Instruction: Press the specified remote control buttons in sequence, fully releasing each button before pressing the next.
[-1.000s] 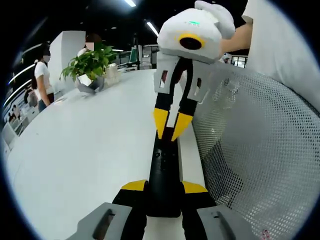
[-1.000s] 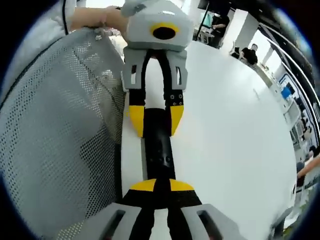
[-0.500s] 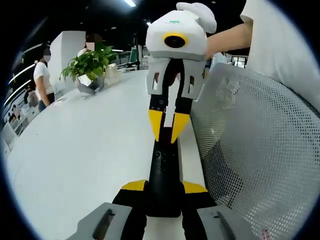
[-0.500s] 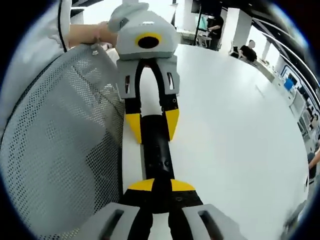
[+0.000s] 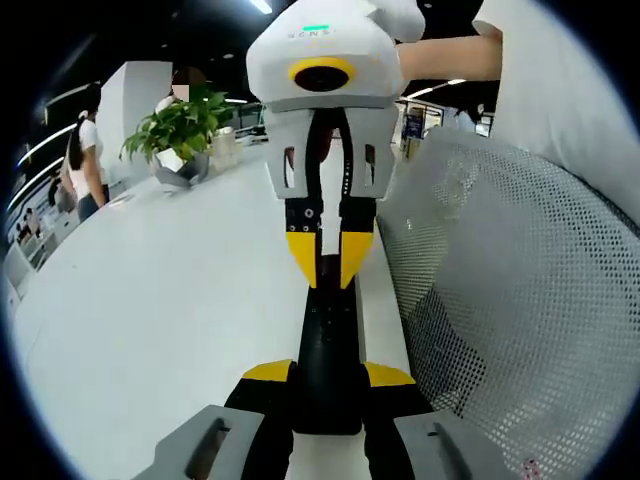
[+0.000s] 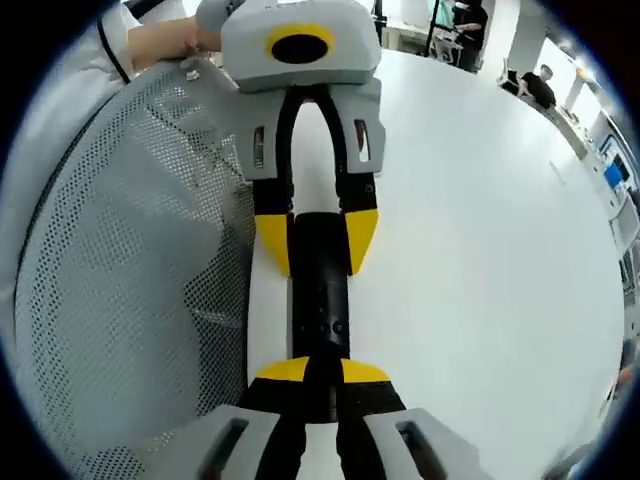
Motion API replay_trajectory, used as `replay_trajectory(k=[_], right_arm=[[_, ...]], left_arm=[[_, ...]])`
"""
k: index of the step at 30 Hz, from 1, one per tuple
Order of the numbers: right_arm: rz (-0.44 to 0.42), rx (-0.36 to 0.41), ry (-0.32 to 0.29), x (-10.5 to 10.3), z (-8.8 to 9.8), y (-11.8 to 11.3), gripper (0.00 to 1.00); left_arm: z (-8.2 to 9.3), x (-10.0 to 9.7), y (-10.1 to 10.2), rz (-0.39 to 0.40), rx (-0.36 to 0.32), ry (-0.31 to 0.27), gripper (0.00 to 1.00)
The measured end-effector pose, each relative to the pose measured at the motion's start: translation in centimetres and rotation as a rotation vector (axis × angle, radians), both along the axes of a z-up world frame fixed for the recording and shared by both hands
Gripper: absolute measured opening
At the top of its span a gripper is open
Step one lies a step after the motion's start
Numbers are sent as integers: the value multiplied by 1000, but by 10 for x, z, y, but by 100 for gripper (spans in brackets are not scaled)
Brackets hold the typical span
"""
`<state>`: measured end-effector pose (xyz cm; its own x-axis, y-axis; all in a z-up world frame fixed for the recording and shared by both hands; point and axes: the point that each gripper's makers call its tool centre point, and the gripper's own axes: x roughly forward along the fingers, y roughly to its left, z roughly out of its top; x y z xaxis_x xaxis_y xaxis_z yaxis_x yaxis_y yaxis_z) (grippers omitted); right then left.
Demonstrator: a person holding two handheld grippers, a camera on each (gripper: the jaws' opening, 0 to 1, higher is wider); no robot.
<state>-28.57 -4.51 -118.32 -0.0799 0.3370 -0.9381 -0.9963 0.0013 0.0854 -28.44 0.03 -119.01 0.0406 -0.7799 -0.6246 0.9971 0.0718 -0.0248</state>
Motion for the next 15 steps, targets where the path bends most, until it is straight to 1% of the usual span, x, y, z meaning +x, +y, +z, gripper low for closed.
replay_trajectory(k=[4,7,8,10,13,15], right_arm=[[-21,95,-49,-1,2,-1,6],[-117,158,-34,0,3,-1,6],[-132,171,-31,0,3,-1,6],[-122,167,-34,0,3,-1,5],[-87,157,-61,0,3,0,5],[-83,153,-63,0,3,0,5]], left_arm=[[0,-1,0,0,-1,1,24],[0,-1,0,0,-2,0,24],[0,-1,0,1,-2,1,24],[0,-1,0,1,-4,0,24],[0,-1,0,1,-5,0,24],[0,-1,0,1,-5,0,24]])
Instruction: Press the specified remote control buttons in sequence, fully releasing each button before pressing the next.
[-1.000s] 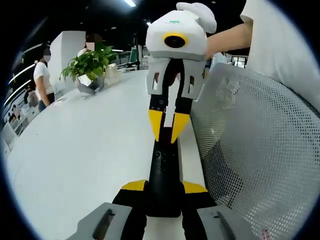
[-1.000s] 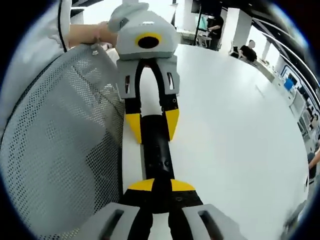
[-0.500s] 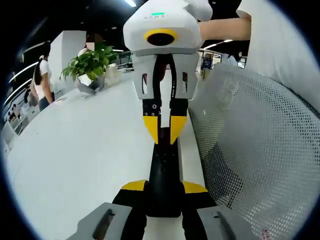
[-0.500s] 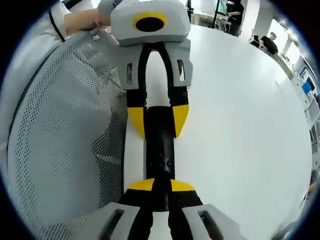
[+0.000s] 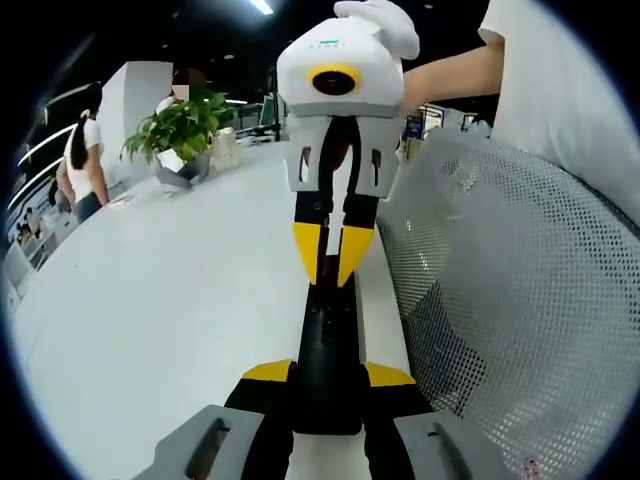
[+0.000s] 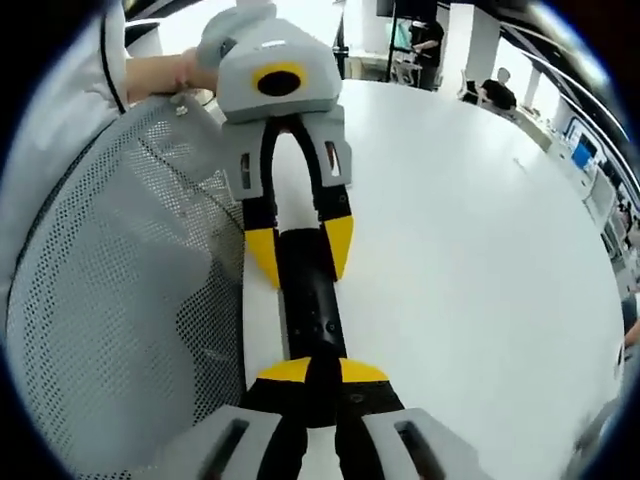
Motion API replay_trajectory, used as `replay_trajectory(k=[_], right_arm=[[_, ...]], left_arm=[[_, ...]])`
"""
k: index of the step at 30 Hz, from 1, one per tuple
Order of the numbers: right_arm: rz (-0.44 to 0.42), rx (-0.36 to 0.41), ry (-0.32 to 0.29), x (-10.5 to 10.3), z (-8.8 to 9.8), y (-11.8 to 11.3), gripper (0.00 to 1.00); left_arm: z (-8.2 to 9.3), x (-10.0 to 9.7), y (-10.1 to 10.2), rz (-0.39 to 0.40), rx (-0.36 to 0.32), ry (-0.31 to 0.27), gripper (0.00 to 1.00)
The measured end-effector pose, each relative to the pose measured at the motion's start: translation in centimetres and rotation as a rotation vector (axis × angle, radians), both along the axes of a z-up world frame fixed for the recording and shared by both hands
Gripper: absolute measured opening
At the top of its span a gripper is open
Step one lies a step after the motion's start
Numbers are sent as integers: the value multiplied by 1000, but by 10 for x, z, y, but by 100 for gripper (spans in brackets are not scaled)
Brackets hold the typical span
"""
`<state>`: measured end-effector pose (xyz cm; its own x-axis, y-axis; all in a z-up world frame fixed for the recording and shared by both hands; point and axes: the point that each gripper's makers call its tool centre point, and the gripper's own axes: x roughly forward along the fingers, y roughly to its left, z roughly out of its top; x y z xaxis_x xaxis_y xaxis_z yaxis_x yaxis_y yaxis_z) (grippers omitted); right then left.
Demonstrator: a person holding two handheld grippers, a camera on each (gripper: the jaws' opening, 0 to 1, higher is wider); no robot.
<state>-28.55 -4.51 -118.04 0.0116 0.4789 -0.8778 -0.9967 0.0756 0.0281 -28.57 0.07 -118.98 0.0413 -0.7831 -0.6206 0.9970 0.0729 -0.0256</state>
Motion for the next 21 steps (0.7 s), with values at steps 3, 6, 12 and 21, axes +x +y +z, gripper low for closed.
replay_trajectory(k=[3,6,12,21], right_arm=[[-23,10,13,0,1,1,6],[-25,21,3,0,0,1,7],[-3,13,-15,0,0,5,6],[72,-20,-51,-3,0,10,4]], left_arm=[[0,0,0,-1,1,-1,24],[0,0,0,-3,2,-2,24],[0,1,1,-4,3,-3,24],[0,1,1,-4,3,-4,24]])
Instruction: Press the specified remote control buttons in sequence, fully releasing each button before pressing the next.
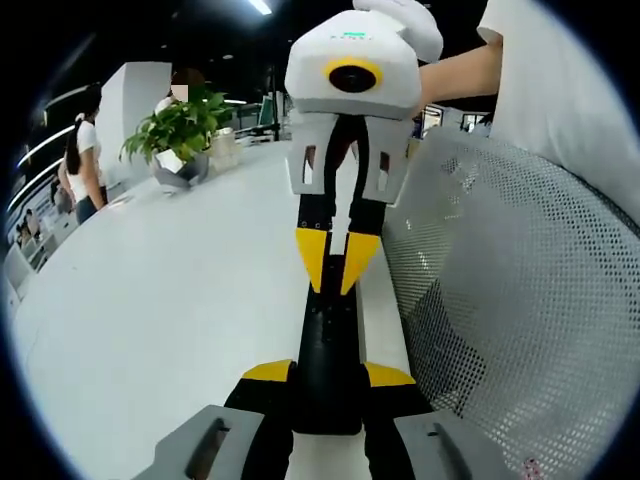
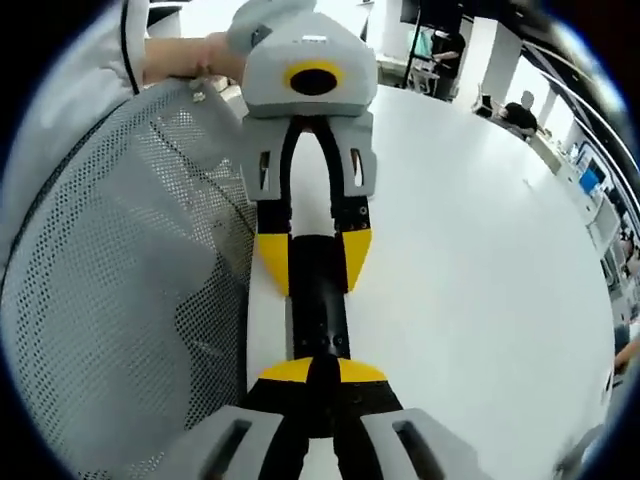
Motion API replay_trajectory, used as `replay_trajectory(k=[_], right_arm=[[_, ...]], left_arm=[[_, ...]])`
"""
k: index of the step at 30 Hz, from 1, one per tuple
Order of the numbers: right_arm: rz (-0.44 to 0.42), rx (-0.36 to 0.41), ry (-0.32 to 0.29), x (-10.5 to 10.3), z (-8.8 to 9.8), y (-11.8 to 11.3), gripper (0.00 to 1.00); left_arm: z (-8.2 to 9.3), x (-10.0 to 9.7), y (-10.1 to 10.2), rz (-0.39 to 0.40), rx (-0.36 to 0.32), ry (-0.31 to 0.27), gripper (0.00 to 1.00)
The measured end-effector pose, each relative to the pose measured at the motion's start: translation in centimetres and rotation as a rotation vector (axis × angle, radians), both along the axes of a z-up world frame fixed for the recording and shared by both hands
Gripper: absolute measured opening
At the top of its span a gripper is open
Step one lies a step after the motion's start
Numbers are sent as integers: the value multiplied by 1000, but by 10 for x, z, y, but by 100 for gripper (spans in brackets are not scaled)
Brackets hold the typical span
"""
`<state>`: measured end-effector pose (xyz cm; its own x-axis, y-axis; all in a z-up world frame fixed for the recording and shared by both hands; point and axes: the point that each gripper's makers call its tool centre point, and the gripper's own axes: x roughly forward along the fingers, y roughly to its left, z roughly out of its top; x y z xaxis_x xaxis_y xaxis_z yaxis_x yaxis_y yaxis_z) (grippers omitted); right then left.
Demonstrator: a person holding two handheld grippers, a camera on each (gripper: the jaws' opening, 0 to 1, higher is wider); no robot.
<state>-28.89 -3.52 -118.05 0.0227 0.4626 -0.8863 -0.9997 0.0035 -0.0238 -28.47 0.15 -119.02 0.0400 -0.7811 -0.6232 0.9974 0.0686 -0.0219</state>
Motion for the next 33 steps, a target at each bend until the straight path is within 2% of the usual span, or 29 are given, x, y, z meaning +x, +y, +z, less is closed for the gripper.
replay_trajectory(k=[6,9,14,17,19,23,24,25,27,33], right_arm=[[16,-14,1,1,0,-3,3],[55,-43,-29,-1,-1,-2,3],[15,-66,14,1,-2,-2,3],[71,-100,-9,0,-3,-3,3],[44,-110,-1,-1,-4,-2,3],[-14,-76,19,1,-3,-3,3],[-7,-75,12,0,-2,-4,4],[55,-74,-34,0,-2,-3,4],[60,-83,-52,-3,-2,-3,4],[-6,-49,-25,1,-1,-3,3]], left_arm=[[0,0,0,0,0,0,24],[0,0,0,-1,1,-1,25],[0,0,0,-2,2,-1,25],[0,0,0,-3,3,-1,25],[0,0,0,-5,5,-1,24],[0,0,0,-7,7,-2,24],[0,0,0,-7,8,-2,24],[0,0,0,-6,8,-2,24],[0,0,0,-5,6,-2,24],[0,-1,0,-4,6,-3,24]])
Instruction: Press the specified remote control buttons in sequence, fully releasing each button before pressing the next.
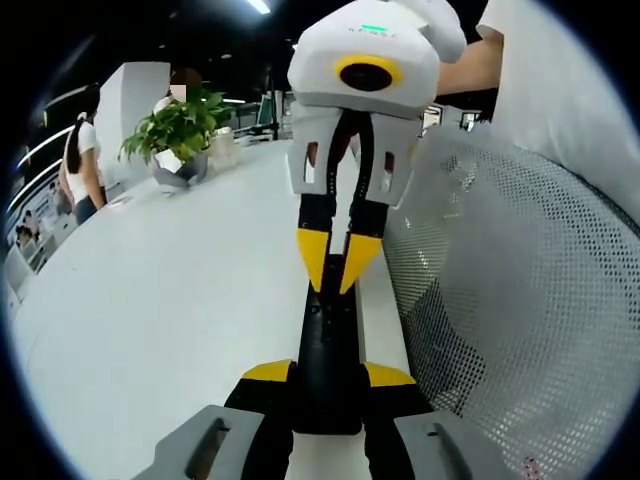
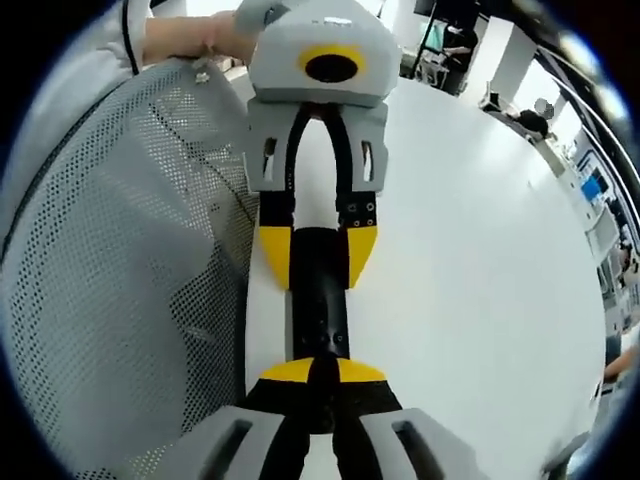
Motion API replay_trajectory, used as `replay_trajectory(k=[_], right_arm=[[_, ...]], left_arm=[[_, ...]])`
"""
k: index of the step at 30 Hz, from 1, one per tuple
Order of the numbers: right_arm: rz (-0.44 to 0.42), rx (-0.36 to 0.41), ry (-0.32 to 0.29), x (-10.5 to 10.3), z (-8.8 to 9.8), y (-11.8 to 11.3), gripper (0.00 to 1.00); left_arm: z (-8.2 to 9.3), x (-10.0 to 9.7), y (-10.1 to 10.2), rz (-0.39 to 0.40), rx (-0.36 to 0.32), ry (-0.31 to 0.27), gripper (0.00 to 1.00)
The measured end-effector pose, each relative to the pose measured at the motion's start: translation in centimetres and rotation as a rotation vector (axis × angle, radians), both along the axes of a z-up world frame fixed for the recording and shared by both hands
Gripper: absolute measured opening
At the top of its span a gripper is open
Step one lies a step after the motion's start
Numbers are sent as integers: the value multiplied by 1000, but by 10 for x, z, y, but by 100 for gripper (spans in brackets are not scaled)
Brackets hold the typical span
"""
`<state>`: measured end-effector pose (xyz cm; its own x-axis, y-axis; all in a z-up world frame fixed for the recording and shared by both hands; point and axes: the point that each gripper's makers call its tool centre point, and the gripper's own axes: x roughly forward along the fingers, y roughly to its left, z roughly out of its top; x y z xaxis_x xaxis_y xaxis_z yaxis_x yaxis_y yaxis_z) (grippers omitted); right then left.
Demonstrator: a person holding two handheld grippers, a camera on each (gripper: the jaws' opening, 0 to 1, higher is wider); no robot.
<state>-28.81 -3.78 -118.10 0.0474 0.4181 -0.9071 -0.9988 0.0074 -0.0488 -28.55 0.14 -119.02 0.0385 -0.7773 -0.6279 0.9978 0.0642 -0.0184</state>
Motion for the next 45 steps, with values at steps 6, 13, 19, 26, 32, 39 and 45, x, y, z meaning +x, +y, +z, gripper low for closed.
replay_trajectory(k=[6,13,19,26,32,39,45], right_arm=[[-8,16,-12,0,1,2,0],[3,18,-15,-2,2,3,0],[22,-7,-11,-2,0,4,0],[-5,-48,47,0,-2,3,0],[-1,-13,28,-1,-2,2,0],[-118,44,147,0,1,1,0],[-134,41,117,-2,0,-3,0]], left_arm=[[0,-1,0,-1,-1,1,24],[1,-1,0,-1,-1,1,24],[0,0,0,-1,-1,1,24],[0,0,0,-1,-1,1,24],[1,0,0,-1,-1,2,24],[2,-1,1,10,-8,17,24],[1,-1,1,8,-8,12,25]])
